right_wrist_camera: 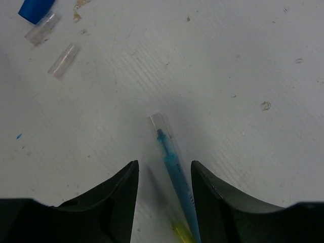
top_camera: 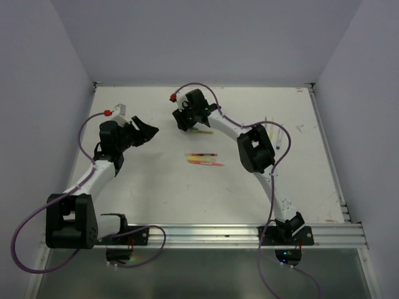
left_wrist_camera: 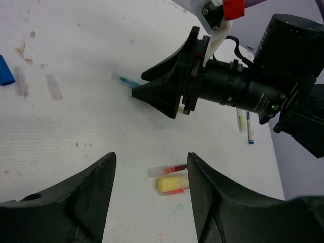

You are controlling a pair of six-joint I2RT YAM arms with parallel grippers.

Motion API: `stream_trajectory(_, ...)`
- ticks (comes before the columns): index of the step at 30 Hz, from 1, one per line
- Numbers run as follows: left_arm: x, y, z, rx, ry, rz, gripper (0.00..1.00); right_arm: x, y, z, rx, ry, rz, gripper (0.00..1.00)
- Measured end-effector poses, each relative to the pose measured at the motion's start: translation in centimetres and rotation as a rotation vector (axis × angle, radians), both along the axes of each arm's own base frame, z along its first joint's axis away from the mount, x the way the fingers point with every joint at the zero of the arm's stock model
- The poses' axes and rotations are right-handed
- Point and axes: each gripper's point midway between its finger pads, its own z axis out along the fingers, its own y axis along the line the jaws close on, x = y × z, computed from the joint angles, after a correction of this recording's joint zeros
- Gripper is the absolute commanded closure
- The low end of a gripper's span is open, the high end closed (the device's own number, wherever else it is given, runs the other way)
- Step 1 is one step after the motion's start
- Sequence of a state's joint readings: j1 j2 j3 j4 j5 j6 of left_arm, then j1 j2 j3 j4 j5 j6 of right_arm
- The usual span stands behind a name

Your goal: Open the pen caps

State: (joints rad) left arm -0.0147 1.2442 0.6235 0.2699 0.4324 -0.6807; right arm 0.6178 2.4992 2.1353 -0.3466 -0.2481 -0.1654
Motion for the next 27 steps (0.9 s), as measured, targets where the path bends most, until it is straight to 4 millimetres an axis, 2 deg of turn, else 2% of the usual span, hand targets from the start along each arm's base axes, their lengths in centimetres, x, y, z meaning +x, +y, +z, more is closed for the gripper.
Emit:
stream_trajectory(7,0.0,-0.1,0.1,-0.002,-0.004,-0.003,0.39,-0.3,-0.4,-1.9,-0.058,0.016,0.011,0.57)
stream_trajectory(11,0.0,-0.3,0.2,-0.009,-0.002,-0.005,0.39,-0.2,-0.4,-2.0,-0.067,0.013,0.019,0.65)
stream_trajectory(14,-0.2,-0.4,0.0,-0.013,0.001,-0.006,0.39,0.1,-0.2,-1.9,-0.066,0.002,0.026,0.66)
stream_trajectory(17,-0.6,-0.4,-0.4,-0.014,0.009,-0.005,0.39,0.5,0.1,-2.0,-0.069,-0.005,0.034,0.77)
stream_trajectory(21,-0.9,-0.3,-0.4,-0.014,0.010,-0.005,0.39,1.0,0.6,-2.0,-0.066,-0.013,0.048,0.98)
stream_trajectory(27,-1.1,-0.3,-0.3,-0.014,0.002,-0.005,0.39,1.0,1.0,-1.8,-0.051,-0.017,0.064,1.00)
